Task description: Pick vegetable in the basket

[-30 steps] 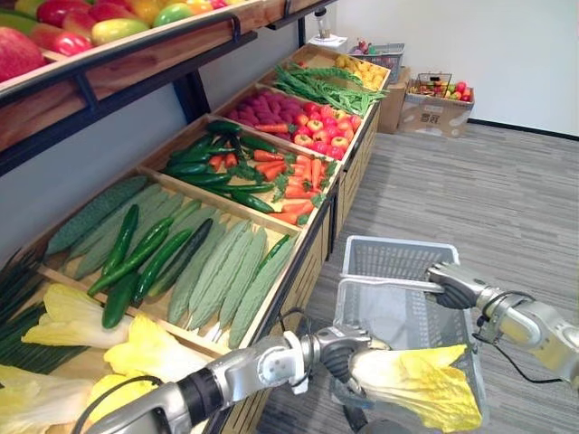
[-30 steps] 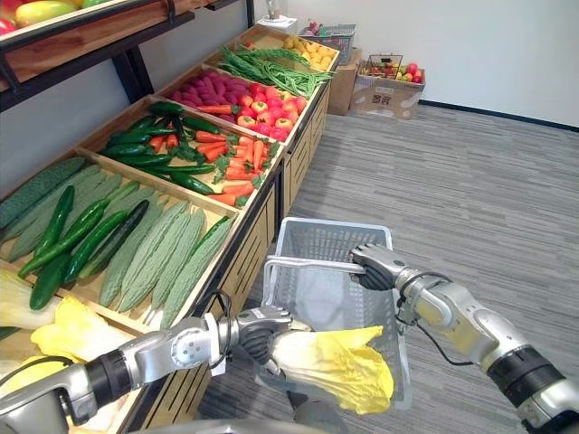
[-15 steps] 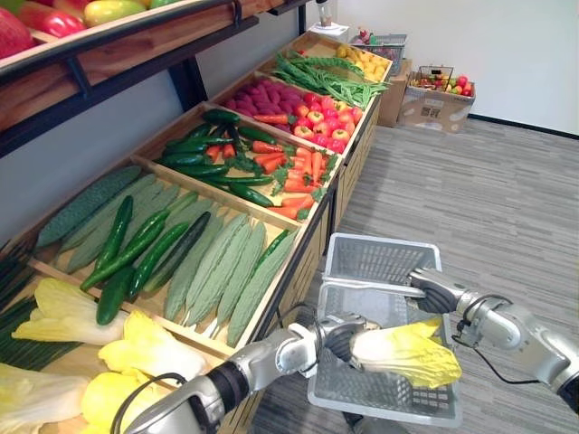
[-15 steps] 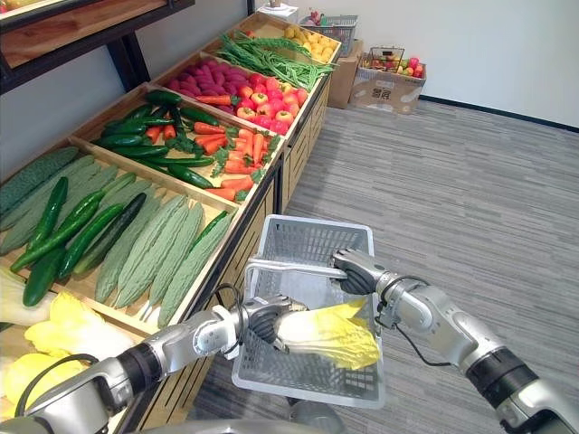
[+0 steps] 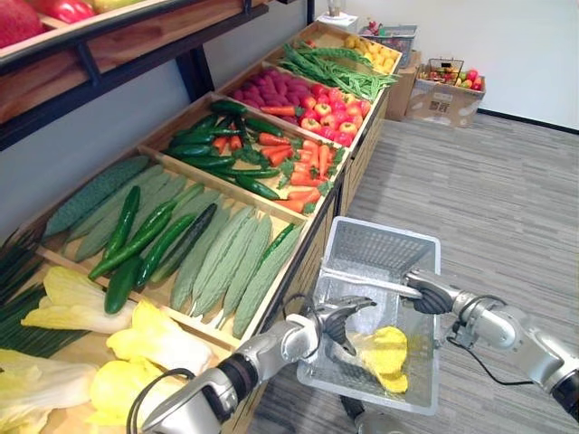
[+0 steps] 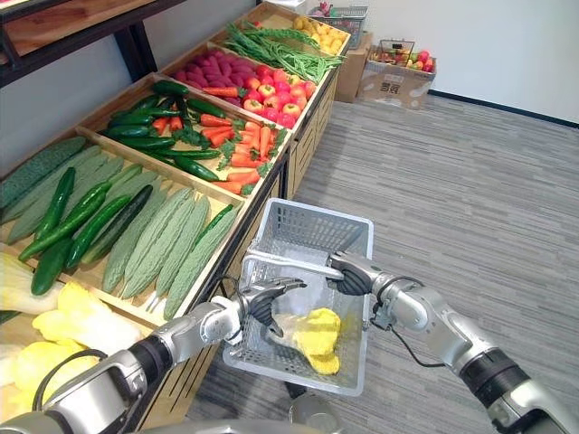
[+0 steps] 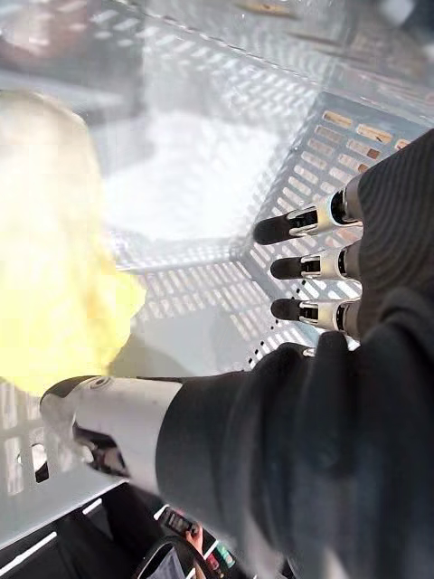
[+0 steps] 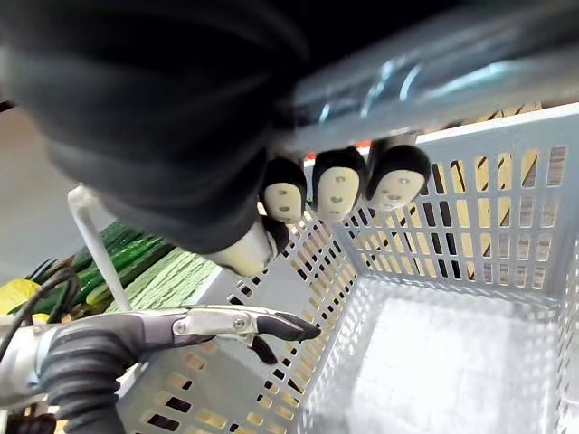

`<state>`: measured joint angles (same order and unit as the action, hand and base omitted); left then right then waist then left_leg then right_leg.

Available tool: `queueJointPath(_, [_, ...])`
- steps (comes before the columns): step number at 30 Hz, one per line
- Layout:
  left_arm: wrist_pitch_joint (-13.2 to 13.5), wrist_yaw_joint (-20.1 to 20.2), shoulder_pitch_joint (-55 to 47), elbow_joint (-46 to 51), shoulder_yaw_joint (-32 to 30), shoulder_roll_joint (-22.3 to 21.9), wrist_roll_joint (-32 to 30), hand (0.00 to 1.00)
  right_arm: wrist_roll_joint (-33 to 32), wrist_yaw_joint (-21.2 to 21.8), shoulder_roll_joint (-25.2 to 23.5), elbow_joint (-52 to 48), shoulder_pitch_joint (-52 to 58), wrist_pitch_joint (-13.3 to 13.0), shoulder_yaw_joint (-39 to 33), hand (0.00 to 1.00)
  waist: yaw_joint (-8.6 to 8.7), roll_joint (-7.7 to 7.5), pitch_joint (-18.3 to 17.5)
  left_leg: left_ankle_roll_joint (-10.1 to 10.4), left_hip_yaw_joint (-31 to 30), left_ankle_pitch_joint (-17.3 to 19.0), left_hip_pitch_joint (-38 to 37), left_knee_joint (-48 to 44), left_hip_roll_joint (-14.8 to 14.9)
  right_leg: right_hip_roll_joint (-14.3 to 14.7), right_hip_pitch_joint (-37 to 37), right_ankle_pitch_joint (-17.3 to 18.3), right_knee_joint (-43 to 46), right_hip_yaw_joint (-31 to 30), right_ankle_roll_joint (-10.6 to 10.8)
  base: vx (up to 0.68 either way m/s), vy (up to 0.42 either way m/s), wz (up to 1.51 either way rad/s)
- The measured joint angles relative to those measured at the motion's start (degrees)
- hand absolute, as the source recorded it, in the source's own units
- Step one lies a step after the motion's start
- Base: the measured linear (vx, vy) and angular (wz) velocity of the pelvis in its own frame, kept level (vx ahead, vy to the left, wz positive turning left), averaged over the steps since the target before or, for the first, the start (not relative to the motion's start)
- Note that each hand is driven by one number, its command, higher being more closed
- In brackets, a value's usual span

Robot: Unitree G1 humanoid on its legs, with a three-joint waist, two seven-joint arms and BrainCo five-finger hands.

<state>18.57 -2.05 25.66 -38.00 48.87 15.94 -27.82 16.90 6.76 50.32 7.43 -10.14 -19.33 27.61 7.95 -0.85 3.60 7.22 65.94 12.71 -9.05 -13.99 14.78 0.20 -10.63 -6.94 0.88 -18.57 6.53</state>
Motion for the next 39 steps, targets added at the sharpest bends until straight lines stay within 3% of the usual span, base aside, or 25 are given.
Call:
queueJointPath(5, [-0.12,0.38,0.03,2.45,-0.17,0.55,0.25,0.0,0.0,0.06,-0.75,0.98,1.03,0.31,-1.06,1.0,-0.13,-0.02,0.43,-0.76,-2.3,-0.53,0.88,0.76,-0.44,-0.84,0.41,0.0,-0.04,2.06,0.0,-0.03,-0.015,0.24])
queueJointPath(12, [0.87,3.28,-2.99,23.25,-1.75,7.04,6.82,0.0,0.06,0.22,-4.91,6.84,7.0,0.86,-8.62,1.0,-1.53,0.11,1.16,-1.87,-7.52,-1.5,2.02,2.13,-1.32,-2.8,2.37,0.04,-0.28,7.15,-0.03,-0.07,-0.015,0.41])
queueJointPath(13, [1.77,3.67,-4.59,29.64,-1.75,9.06,9.35,0.0,0.22,0.17,-6.09,9.46,9.27,1.85,-10.97,1.0,-2.09,0.09,1.17,-1.91,-9.25,-1.79,2.23,2.98,-1.8,-3.4,3.03,0.07,-0.3,8.96,-0.05,-0.09,-0.016,0.49])
queueJointPath(16, [3.12,3.69,-6.51,35.99,-1.89,10.65,12.19,0.0,0.76,0.12,-7.62,13.35,10.01,2.89,-12.17,1.0,-2.59,0.15,1.13,-2.21,-11.63,-2.39,3.04,3.99,-2.74,-4.46,3.34,0.11,-0.28,11.03,-0.07,-0.07,-0.002,0.45])
queueJointPath(17, [3.78,3.81,-7.64,39.31,-1.75,11.27,14.18,0.0,1.29,0.09,-8.69,15.56,10.24,3.63,-12.73,1.0,-3.53,0.15,1.13,-2.49,-12.25,-2.83,3.12,4.73,-3.28,-4.89,3.46,0.12,-0.29,11.89,-0.07,-0.06,0.006,0.47])
queueJointPath(21, [4.48,4.5,-11.99,49.96,-2.04,14.46,20.36,0.0,2.56,-0.7,-13.84,23.94,10.37,7.2,-18.5,1.0,-4.06,0.31,1.02,-3.42,-16.89,-4.38,4.63,6.46,-4.68,-6.5,4.28,0.32,-0.28,16.1,-0.33,-0.06,0.0,0.54])
queueJointPath(24, [4.64,4.49,-15.75,54.77,-3.85,15.61,23.53,0.0,2.56,-2.9,-16.51,28.43,10.48,8.33,-22.89,1.0,-4.99,0.39,0.97,-3.95,-19.79,-6.12,4.99,8.9,-6.23,-7.62,4.97,0.69,-0.4,18.97,-0.21,-0.04,-0.006,0.56])
queueJointPath(26, [4.64,4.46,-19.24,57.46,-7.38,15.44,25.51,0.0,2.54,-4.22,-18.27,32.03,10.41,8.87,-25.6,1.0,-5.15,0.38,0.81,-4.35,-22.97,-7.44,5.36,10.63,-7.28,-8.41,6.1,1.35,-0.75,21.87,-0.14,-0.04,-0.019,0.81])
queueJointPath(28, [4.64,4.01,-24.89,61.24,-15.26,14.53,27.58,0.0,2.48,-5.76,-20.55,37.7,10.42,9.3,-30.27,1.0,-5.22,0.57,-0.37,-4.88,-27.67,-9.86,7.08,13.39,-8.77,-9.56,6.2,2.13,-0.76,26.17,-0.21,-0.01,-0.03,1.07])
queueJointPath(31, [4.62,1.53,-29.28,63.2,-24.85,10.57,27.7,0.0,2.21,-7.77,-22.85,44.64,10.5,10.08,-36.08,1.0,-7.05,0.61,-0.41,-5.36,-32.03,-12.55,7.11,17.05,-10.27,-10.28,7.52,2.35,-0.98,30.41,0.0,0.01,-0.019,0.85])
queueJointPath(35, [4.58,-3.39,-32.53,65.55,-35.63,3.35,26.97,0.0,0.12,-10.91,-25.12,52.09,11.22,11.16,-43.05,1.0,-8.47,0.63,-0.64,-6.54,-39.46,-15.44,8.99,19.72,-11.77,-11.18,9.27,3.02,-1.15,37.74,0.46,0.03,-0.014,0.87])
queueJointPath(39, [3.89,-9.98,-33.68,66.17,-45.21,-0.7,22.52,0.0,-1.33,-12.89,-26.72,56.95,12.33,11.62,-49.58,1.0,-9.79,-0.12,-0.82,-7.08,-44.29,-16.47,10.34,19.78,-12.33,-11.63,10.96,3.59,-1.28,42.4,0.57,0.04,-0.002,0.7])
